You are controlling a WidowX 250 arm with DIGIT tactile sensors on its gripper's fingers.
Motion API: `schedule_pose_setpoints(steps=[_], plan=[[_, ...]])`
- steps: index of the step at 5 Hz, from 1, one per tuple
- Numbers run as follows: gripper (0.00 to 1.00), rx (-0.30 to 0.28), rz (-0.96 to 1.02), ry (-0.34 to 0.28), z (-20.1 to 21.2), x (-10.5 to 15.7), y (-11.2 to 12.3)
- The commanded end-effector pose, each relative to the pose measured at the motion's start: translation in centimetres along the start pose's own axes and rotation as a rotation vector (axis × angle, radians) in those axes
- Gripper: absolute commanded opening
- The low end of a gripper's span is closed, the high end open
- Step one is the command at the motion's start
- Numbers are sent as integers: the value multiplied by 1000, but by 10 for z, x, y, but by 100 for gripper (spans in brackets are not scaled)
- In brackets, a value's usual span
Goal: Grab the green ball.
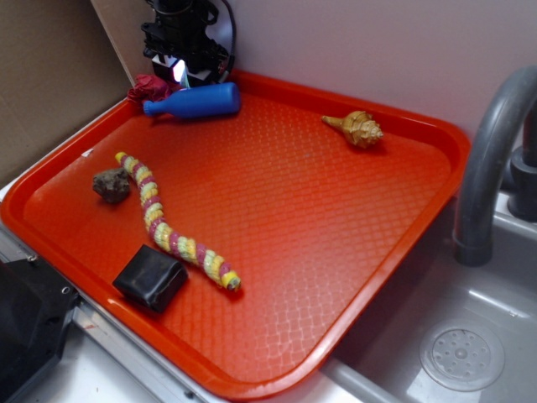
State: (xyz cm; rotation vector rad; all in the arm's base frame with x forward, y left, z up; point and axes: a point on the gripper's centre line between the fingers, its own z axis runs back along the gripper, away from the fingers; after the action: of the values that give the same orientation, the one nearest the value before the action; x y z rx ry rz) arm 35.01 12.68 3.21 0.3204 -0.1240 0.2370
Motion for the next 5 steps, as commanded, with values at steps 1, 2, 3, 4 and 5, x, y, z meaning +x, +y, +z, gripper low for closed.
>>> schedule_pose_setpoints(steps=[1, 2, 3, 4, 5], plan=[[0, -51, 30, -126, 43, 23, 3], [0, -106, 55, -98, 83, 4, 5], [0, -155, 77, 27, 141, -32, 9], [0, -179, 68, -3, 197, -70, 16], [0, -235, 41, 26, 234, -78, 22]])
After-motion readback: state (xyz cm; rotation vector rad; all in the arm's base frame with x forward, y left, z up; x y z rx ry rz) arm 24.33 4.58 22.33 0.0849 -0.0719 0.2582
